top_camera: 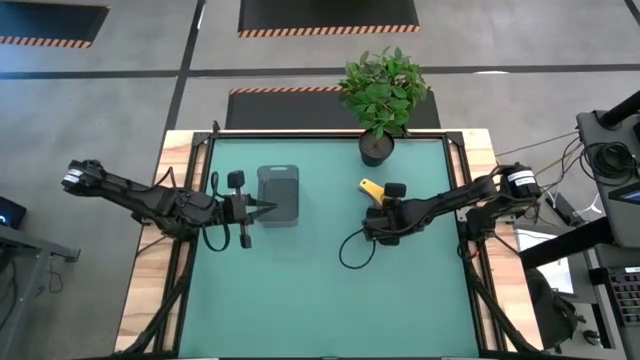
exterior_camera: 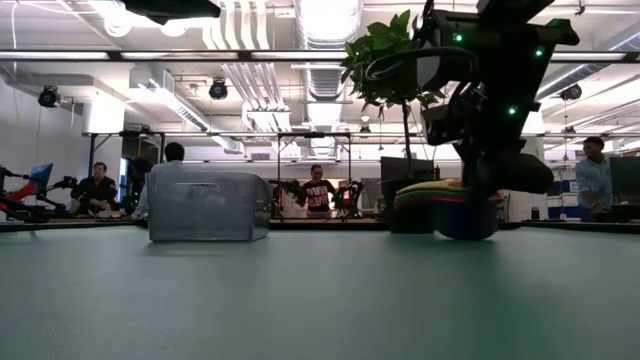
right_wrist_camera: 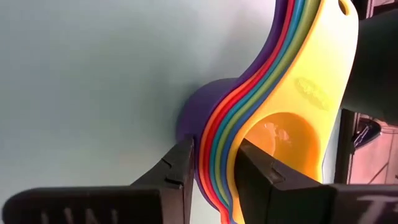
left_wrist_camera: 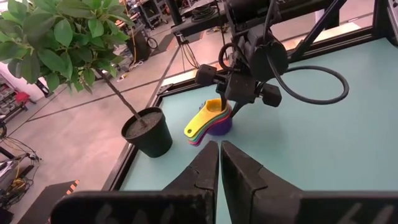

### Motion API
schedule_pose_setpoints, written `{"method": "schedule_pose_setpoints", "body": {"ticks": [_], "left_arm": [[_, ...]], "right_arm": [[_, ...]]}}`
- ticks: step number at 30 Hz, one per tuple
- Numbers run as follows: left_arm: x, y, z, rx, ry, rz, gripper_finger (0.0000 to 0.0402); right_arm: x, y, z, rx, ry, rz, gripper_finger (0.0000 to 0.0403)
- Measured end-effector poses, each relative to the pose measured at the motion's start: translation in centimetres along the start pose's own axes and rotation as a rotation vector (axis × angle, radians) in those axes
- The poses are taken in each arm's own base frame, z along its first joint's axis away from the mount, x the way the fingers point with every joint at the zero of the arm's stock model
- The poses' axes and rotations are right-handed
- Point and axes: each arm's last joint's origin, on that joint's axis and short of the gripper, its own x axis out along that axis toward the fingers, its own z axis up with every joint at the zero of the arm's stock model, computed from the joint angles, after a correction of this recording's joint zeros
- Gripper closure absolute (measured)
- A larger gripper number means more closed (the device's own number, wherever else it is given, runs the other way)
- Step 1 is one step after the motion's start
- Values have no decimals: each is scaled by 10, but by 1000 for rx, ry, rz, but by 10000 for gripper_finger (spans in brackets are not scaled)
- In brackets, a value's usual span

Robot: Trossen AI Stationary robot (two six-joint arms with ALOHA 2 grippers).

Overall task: Nest measuring cups in basket
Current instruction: Put the stacked measuring cups into the black bin

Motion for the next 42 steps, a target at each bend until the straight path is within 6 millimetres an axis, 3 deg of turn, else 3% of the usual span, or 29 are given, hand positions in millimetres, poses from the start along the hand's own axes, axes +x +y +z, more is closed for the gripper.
{"method": "schedule_pose_setpoints", "body": {"ticks": [9, 16, 22, 27, 31, 37, 42], "left_arm": [[0, 0, 0, 0, 0, 0, 402], [0, 0, 0, -1, -1, 1, 402], [0, 0, 0, -1, -1, 1, 402], [0, -1, 0, -73, -2, -10, 402], [1, -7, -4, -194, -12, -75, 402], [6, -34, -27, -267, -123, -159, 402], [7, -44, -44, -317, -209, -174, 402]], "right_arm": [[-15, -9, -3, 33, -48, 29, 327], [-44, -29, -7, 111, -175, 112, 327], [-84, -49, 11, 195, -585, 189, 328], [-110, -61, 30, 149, -922, 156, 328], [-115, -62, 44, 72, -1056, 56, 328], [-116, -68, 63, 33, -1201, -91, 328], [-104, -70, 81, 49, -1343, -51, 328]]}}
